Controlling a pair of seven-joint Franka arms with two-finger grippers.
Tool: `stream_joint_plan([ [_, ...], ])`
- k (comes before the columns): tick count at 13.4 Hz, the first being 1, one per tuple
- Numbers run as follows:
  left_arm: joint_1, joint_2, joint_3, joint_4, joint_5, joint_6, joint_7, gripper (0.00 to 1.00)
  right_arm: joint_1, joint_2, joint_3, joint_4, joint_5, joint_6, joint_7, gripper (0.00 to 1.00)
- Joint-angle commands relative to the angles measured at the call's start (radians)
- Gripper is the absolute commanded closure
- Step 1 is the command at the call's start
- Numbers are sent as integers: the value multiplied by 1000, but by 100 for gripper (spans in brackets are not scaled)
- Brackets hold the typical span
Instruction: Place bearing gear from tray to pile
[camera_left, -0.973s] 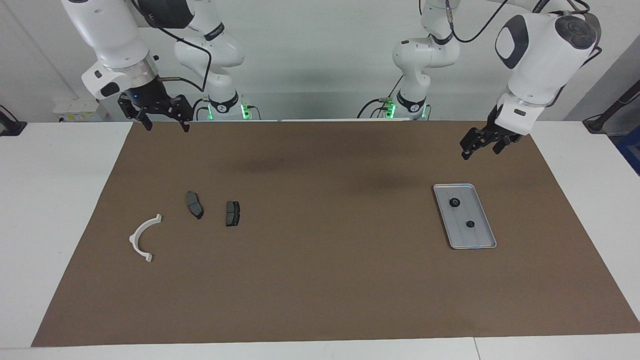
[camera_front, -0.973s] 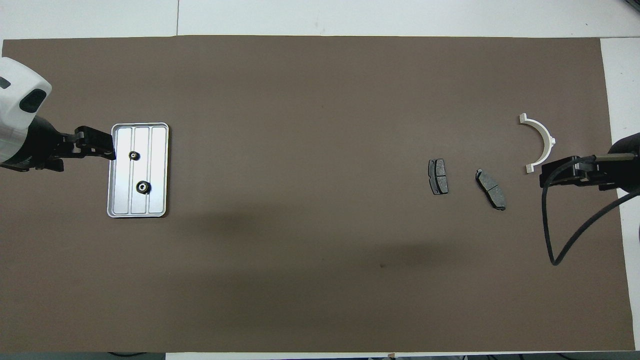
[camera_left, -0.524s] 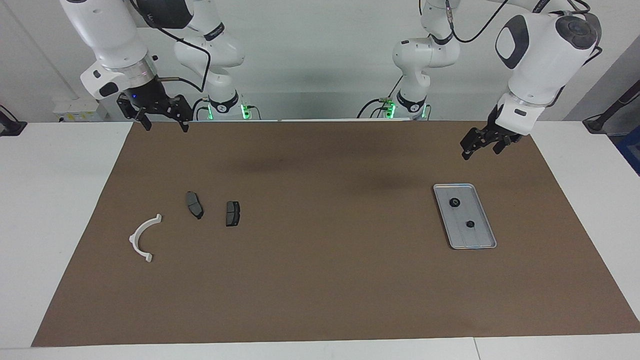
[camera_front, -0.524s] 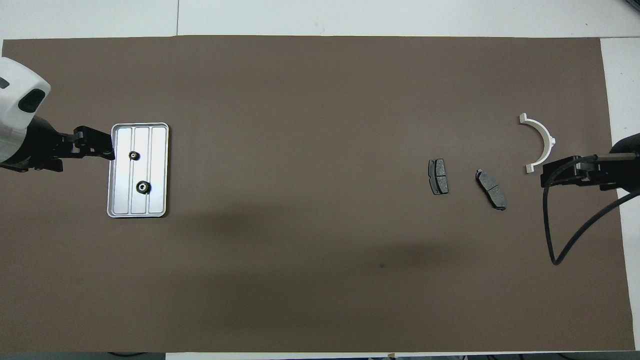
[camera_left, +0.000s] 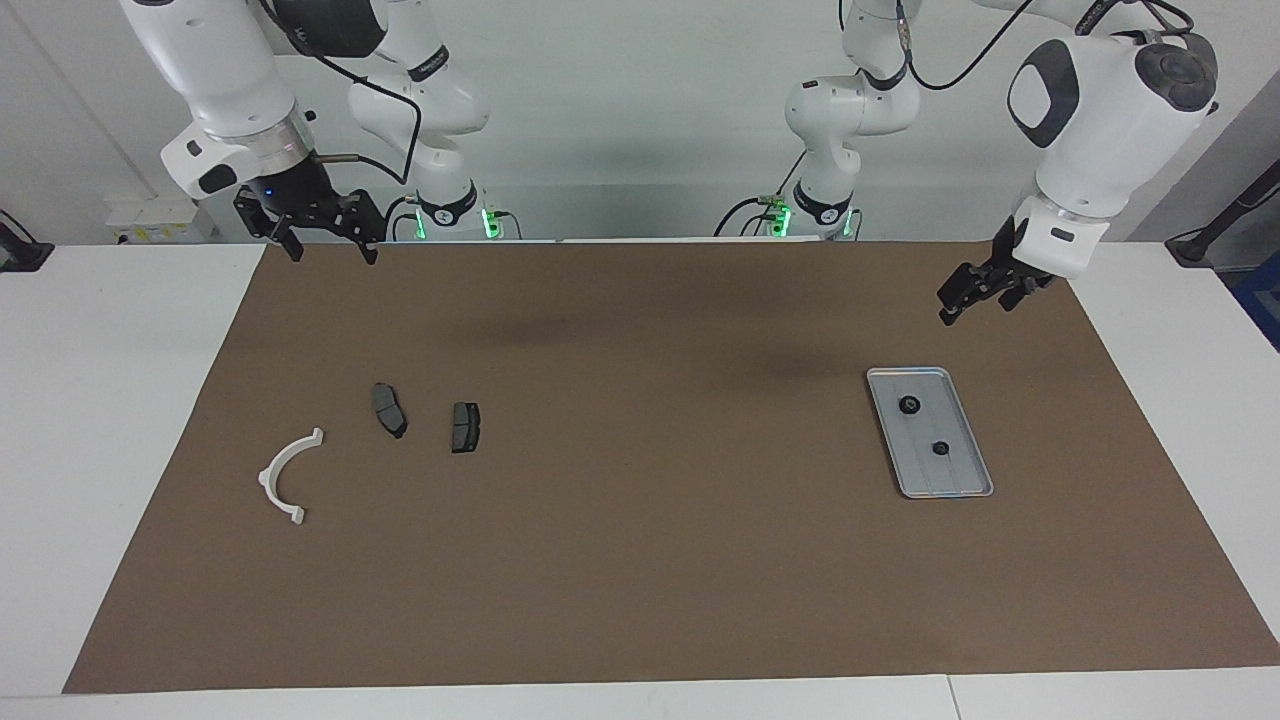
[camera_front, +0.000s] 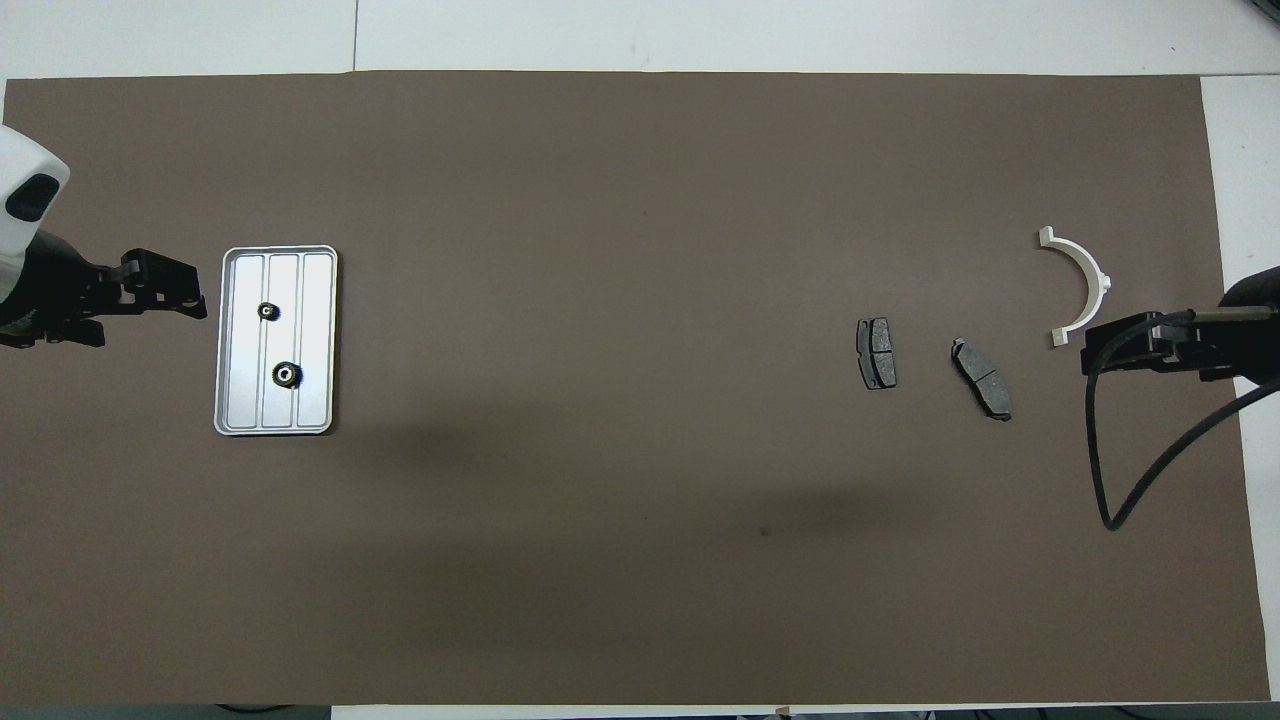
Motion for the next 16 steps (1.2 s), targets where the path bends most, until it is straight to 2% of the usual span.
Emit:
stream_joint_plan([
  [1, -10, -17, 13, -35, 15, 35, 4, 0, -15, -20, 7, -27, 19, 29, -15, 0],
  [5, 4, 4, 13, -148, 16, 199, 4, 0, -17, -20, 7, -50, 19, 51, -24, 0],
  [8, 4, 58, 14, -171, 24, 274, 4, 0, -17, -26, 7, -58, 19, 58, -26, 0],
  [10, 4, 60, 14, -234, 56, 357, 5, 0, -17, -26, 7, -59, 19, 58, -28, 0],
  [12, 11, 56, 14, -317, 58, 411, 5, 5, -17, -26, 7, -68, 19, 65, -31, 0],
  [14, 11, 66, 12, -352, 56, 440, 5, 5, -17, -26, 7, -76, 19, 65, -35, 0],
  [16, 8, 96, 12, -368, 58, 460, 8, 15, -17, -27, 7, -77, 19, 65, -35, 0],
])
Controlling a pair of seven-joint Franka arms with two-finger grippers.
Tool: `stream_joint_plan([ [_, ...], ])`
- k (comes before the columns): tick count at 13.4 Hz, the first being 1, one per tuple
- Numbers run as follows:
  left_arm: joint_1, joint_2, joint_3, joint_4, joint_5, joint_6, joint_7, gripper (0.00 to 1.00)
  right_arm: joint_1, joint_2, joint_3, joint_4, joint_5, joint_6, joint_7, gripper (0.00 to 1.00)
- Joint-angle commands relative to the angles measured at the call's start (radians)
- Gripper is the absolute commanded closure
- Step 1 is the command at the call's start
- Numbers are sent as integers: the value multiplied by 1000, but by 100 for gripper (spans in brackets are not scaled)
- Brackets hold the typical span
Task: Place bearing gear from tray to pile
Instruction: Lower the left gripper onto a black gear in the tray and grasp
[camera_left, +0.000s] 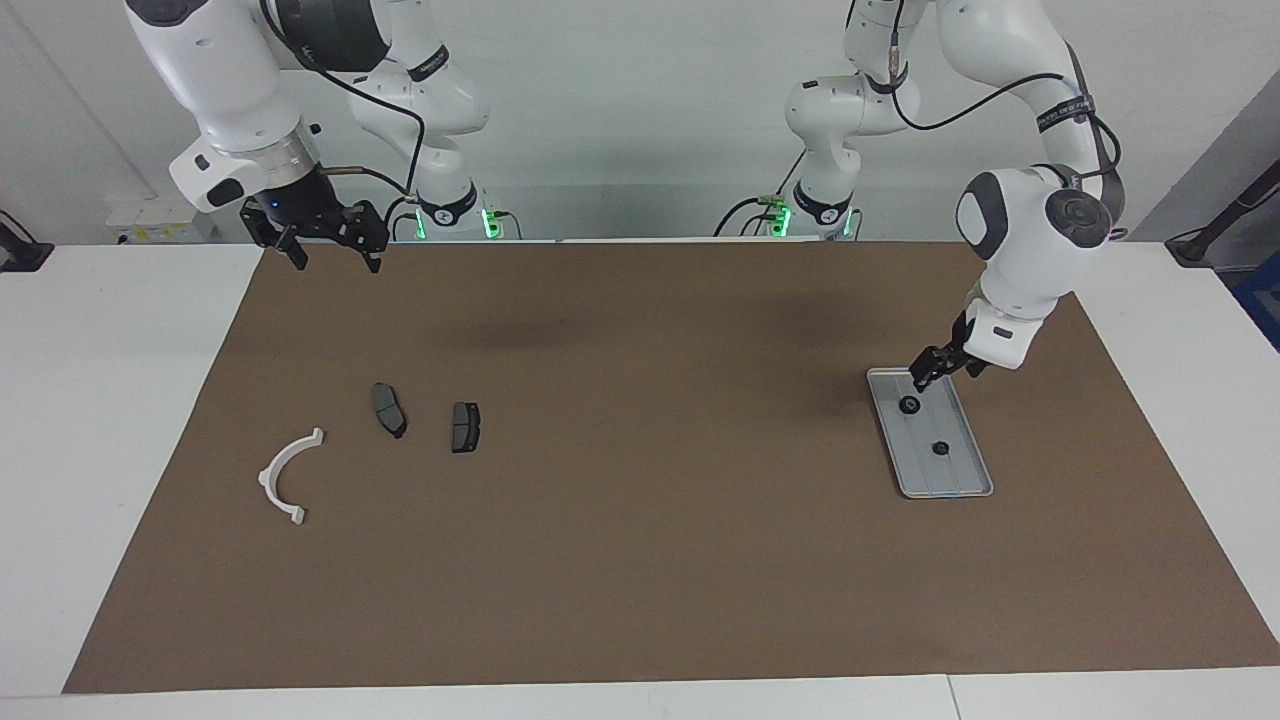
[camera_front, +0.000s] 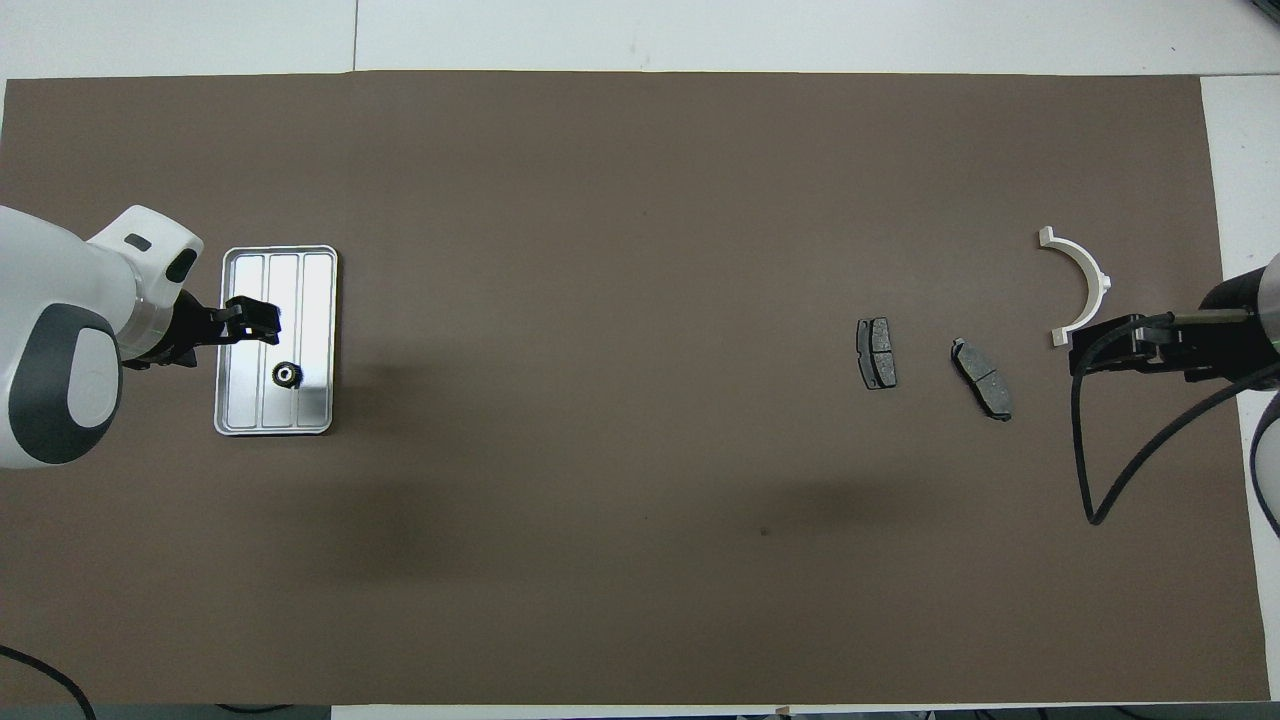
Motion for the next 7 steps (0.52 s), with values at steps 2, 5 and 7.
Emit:
stream_joint_plan([
  [2, -1, 35, -1, -38, 19, 64, 11, 15, -17, -27, 7, -37, 19, 30, -34, 0],
  [5, -2, 51, -3, -68, 17, 105, 9, 16, -17, -26, 7, -38, 19, 30, -34, 0],
  [7, -4, 69, -1, -82, 17, 125, 11, 22, -17, -26, 7, -44, 19, 32, -35, 0],
])
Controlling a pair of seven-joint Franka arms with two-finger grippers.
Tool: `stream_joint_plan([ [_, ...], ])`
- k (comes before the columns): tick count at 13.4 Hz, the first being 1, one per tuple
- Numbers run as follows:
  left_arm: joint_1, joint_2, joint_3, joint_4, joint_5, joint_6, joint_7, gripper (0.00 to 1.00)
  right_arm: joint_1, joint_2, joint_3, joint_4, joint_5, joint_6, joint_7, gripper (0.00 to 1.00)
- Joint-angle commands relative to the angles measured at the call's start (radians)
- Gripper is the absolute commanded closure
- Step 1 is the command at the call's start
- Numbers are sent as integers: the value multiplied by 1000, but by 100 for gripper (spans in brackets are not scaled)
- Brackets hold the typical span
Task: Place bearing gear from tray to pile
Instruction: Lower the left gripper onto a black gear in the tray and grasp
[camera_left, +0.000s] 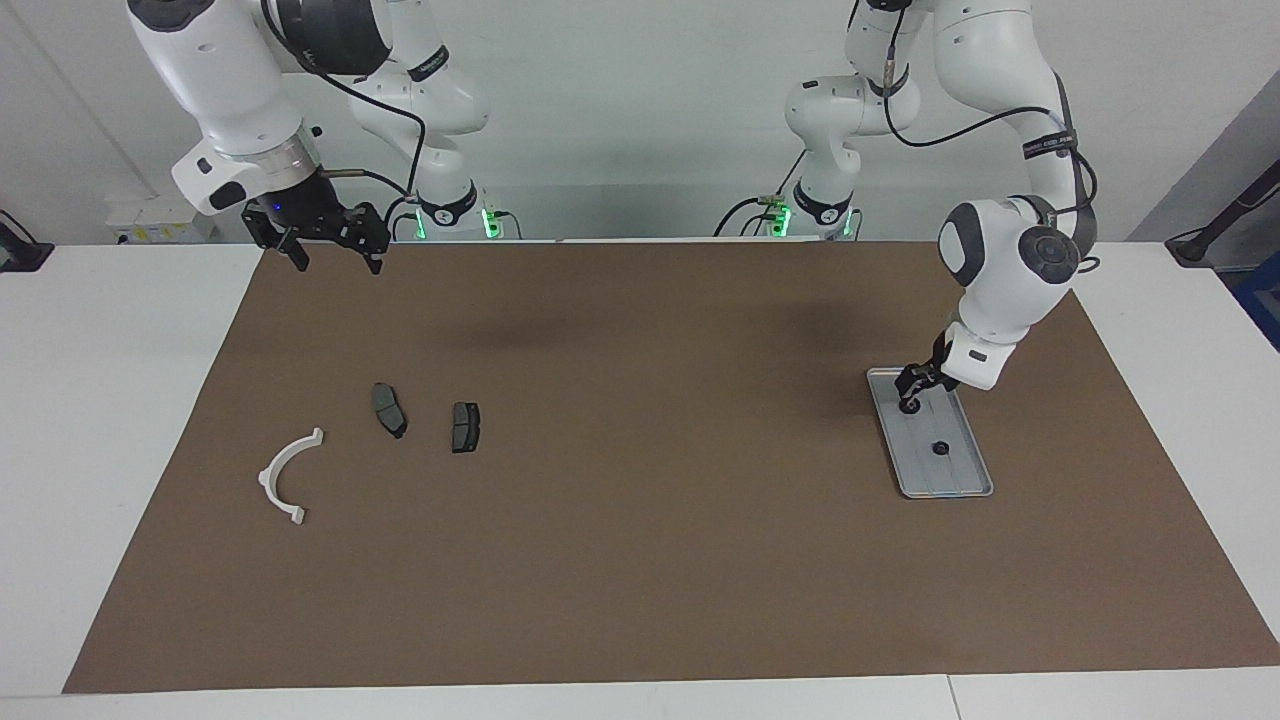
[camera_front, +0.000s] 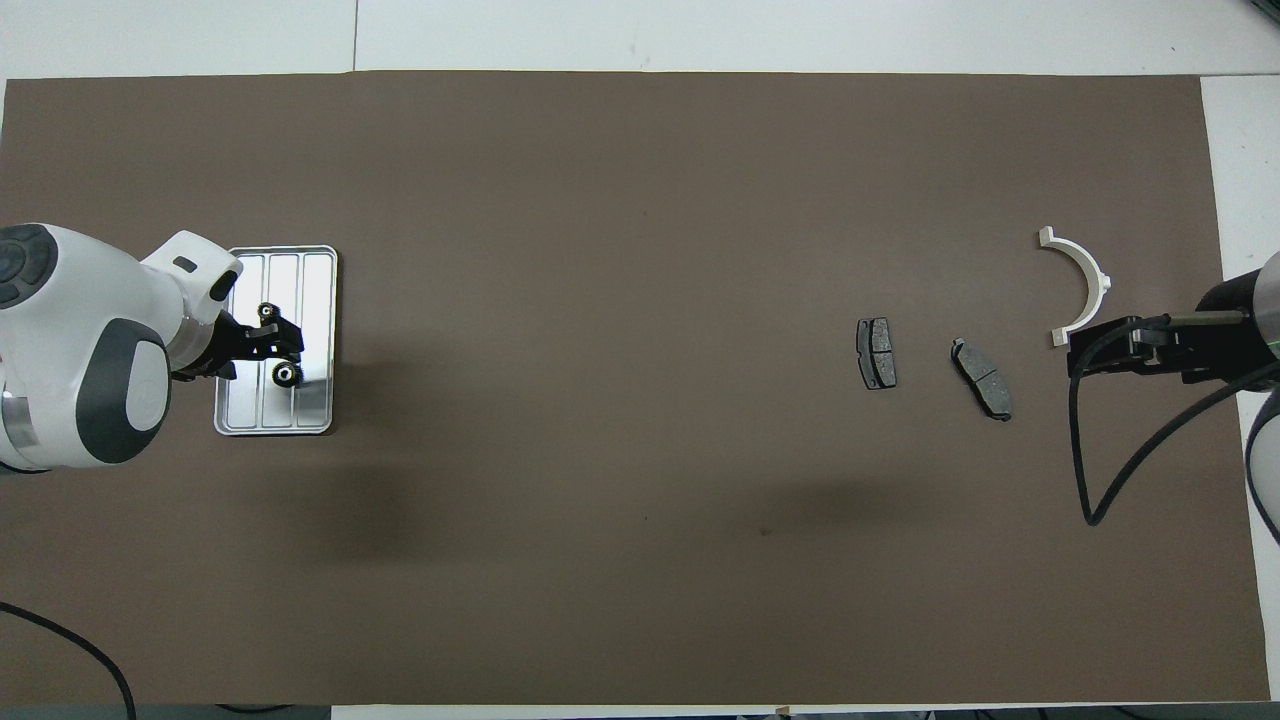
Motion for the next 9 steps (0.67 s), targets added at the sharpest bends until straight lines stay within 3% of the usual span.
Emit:
stream_joint_plan([
  [1, -3, 15, 3, -31, 17, 44, 7, 25, -17, -26, 7, -41, 19, 31, -35, 0],
  [9, -3, 54, 1, -31, 17, 73, 47, 34, -17, -26, 7, -43, 19, 31, -41, 0],
])
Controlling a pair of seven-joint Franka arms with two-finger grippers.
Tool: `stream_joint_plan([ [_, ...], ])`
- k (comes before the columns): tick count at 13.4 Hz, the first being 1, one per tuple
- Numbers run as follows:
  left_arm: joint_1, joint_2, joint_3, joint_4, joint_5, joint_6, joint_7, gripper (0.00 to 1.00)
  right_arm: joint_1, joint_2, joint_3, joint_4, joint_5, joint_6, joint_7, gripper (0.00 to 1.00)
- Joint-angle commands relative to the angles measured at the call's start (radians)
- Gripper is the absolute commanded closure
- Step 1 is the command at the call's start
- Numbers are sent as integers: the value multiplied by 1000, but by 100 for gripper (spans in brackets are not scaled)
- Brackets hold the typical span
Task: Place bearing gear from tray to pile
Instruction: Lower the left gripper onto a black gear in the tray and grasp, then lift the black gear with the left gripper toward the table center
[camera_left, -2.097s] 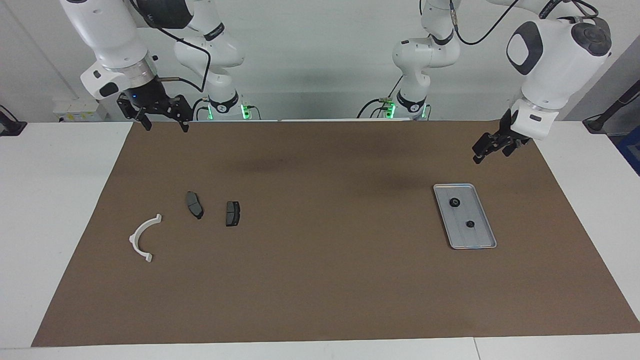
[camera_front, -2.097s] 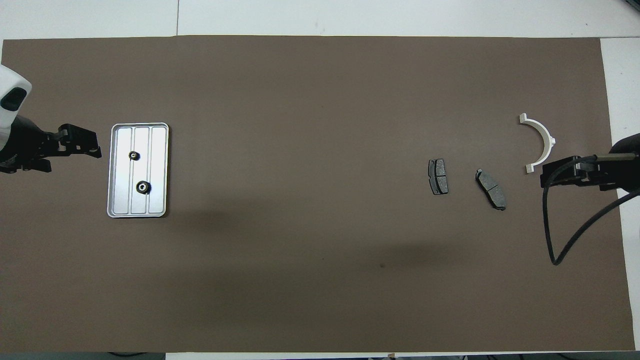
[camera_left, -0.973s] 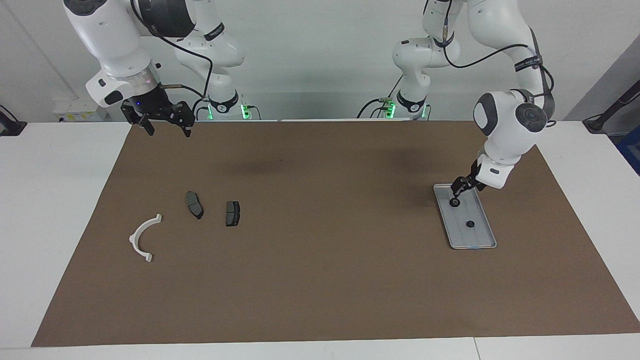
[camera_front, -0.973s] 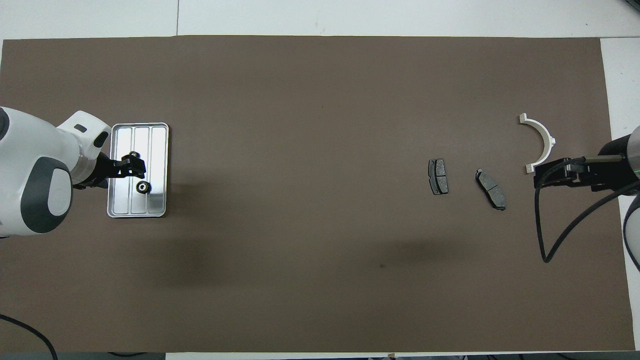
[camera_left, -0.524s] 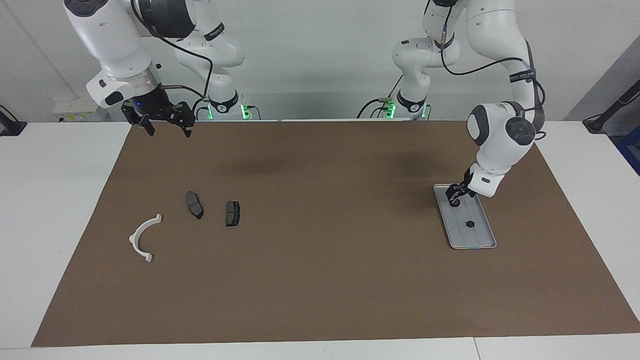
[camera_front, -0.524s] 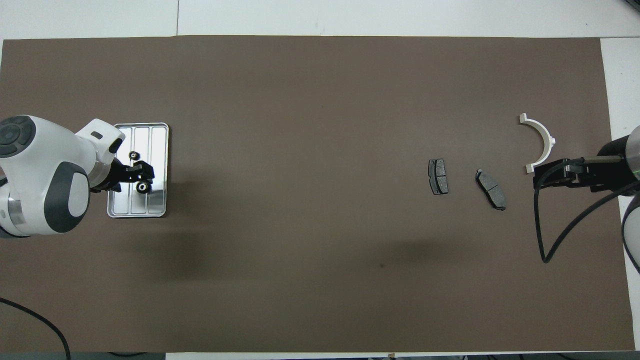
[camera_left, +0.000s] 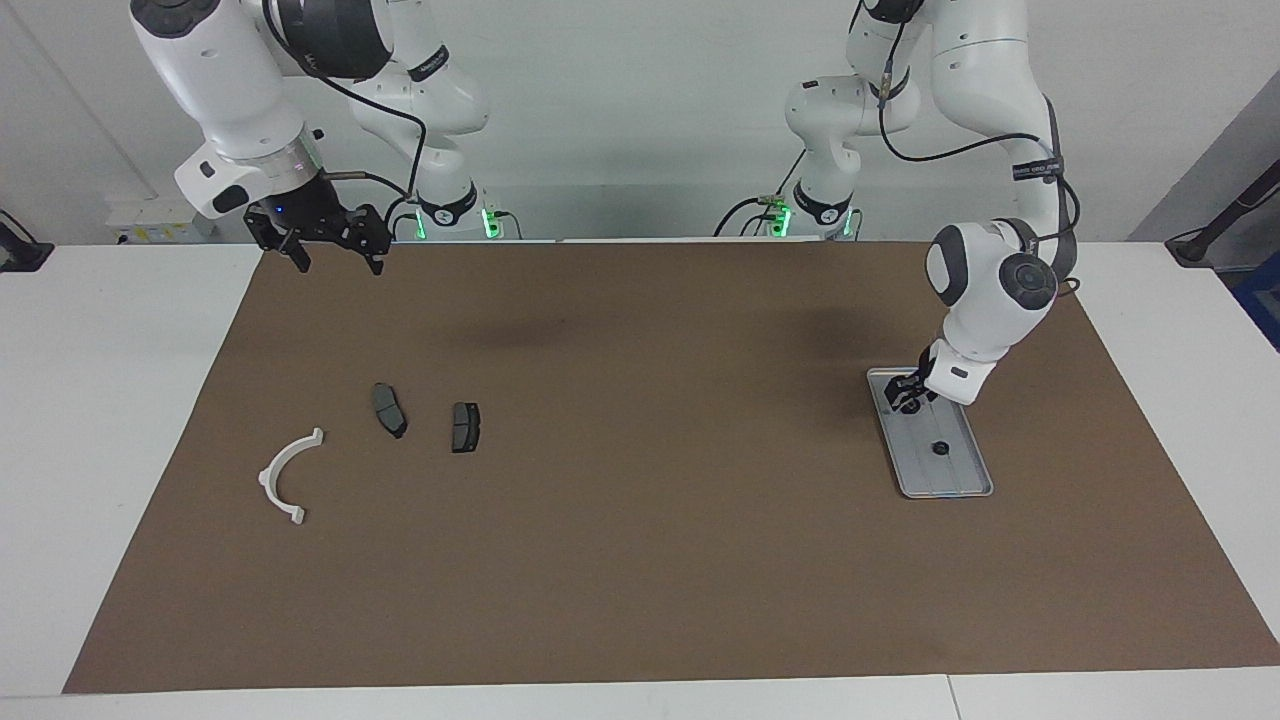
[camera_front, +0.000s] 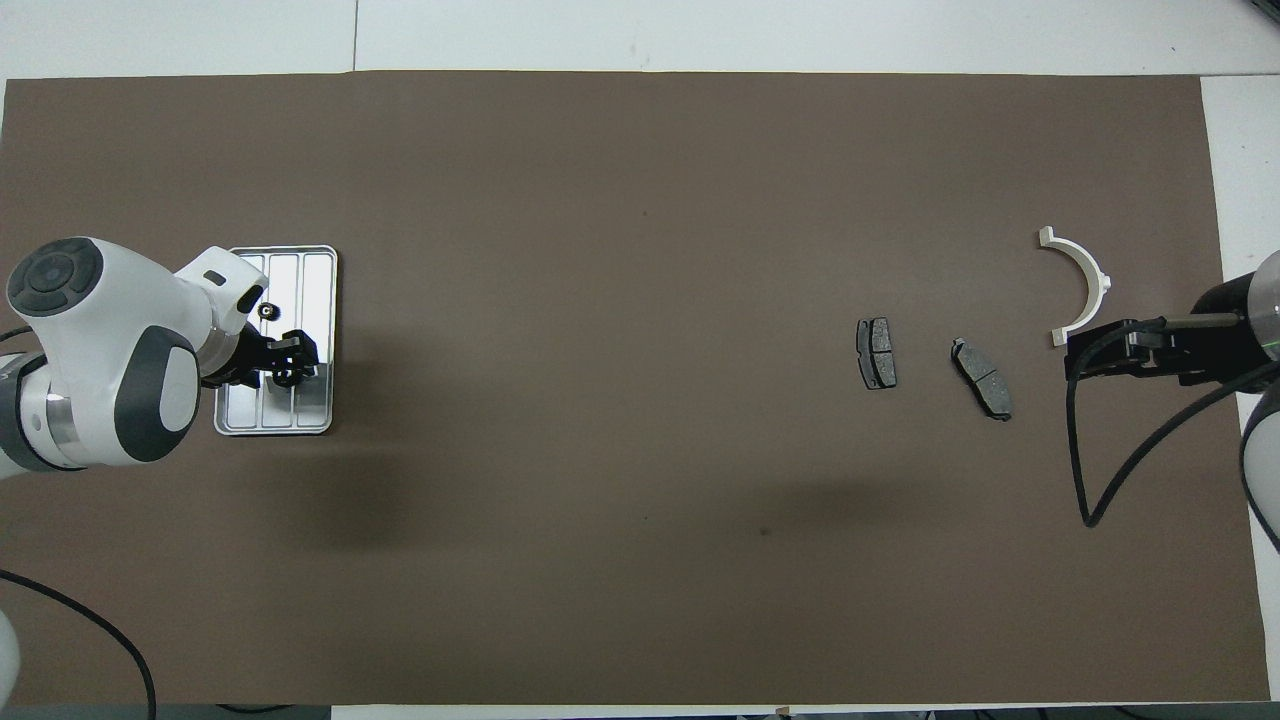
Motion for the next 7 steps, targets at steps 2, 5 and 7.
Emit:
stream_joint_plan([
  [2, -1, 1, 4, -14, 17, 29, 20, 35, -17, -26, 7, -35, 19, 31, -36, 0],
  [5, 1, 7, 4, -15, 17, 34, 26, 42, -17, -26, 7, -35, 19, 31, -36, 0],
  [7, 1, 7, 4, -23, 17, 36, 28, 42, -17, -26, 7, -35, 19, 31, -36, 0],
])
